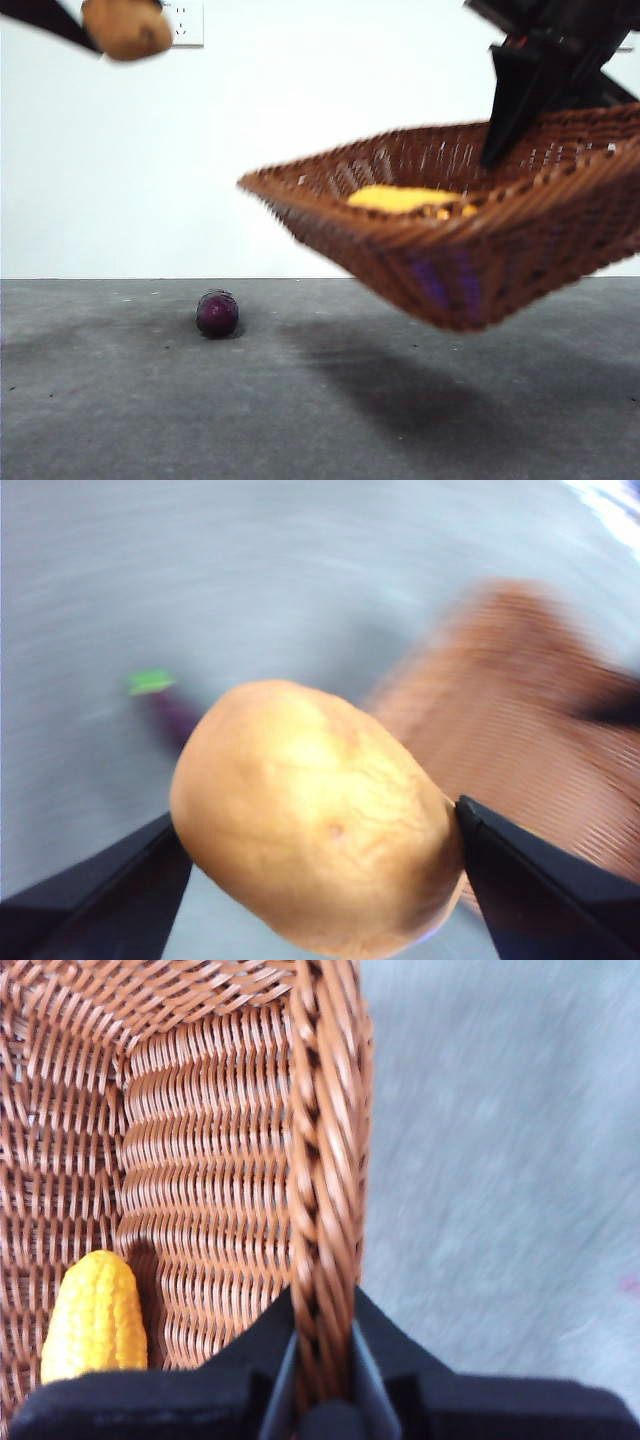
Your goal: Help me put the vegetables on the table into the basket
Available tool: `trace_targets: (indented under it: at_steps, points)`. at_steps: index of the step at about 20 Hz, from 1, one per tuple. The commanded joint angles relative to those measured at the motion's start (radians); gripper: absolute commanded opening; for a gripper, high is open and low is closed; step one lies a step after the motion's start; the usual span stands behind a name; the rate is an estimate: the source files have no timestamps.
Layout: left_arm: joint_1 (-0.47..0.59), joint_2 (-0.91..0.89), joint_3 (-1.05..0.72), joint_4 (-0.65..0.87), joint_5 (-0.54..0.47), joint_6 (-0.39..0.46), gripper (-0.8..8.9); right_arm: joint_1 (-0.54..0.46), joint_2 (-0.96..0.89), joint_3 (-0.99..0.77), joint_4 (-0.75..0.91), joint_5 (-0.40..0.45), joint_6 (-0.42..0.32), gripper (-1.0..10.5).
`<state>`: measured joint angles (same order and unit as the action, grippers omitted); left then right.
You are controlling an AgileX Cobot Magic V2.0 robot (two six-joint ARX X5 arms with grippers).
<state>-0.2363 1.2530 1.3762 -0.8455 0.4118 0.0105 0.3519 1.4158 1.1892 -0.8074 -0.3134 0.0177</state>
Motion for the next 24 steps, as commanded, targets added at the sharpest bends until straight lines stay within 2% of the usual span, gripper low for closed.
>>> trace_targets:
  at_steps: [1,3,8,16,20,22,23,24]
  points:
    - [-0.09,-0.04,-0.007,-0.024,0.019,0.085,-0.08,0.035,0.038,0.001,0.024,-0.004,0.044,-0.1]
    - [-0.189,-0.051,-0.007,-0.028,0.047,0.097,-0.08,0.074,0.067,0.001,0.051,-0.004,0.076,-0.1]
    - [-0.399,0.049,-0.008,-0.032,0.029,0.159,-0.08,0.168,0.097,0.001,0.082,0.007,0.114,-0.1]
    - [-0.594,0.339,-0.008,-0.037,0.033,0.188,-0.08,0.169,0.096,0.001,0.105,0.012,0.128,-0.1]
    - [-0.655,0.411,-0.008,0.009,0.029,0.128,-0.08,0.169,0.096,0.001,0.105,0.01,0.127,-0.1]
    - [-0.655,0.444,-0.008,0.023,-0.033,0.108,0.01,0.17,0.096,0.001,0.104,0.005,0.127,-0.1]
    - [-0.654,0.451,-0.008,0.024,-0.054,0.089,0.35,0.17,0.096,0.001,0.104,0.004,0.126,-0.1]
    - [-0.65,0.452,-0.008,0.025,-0.054,0.082,1.43,0.171,0.096,0.001,0.104,0.002,0.122,-0.1]
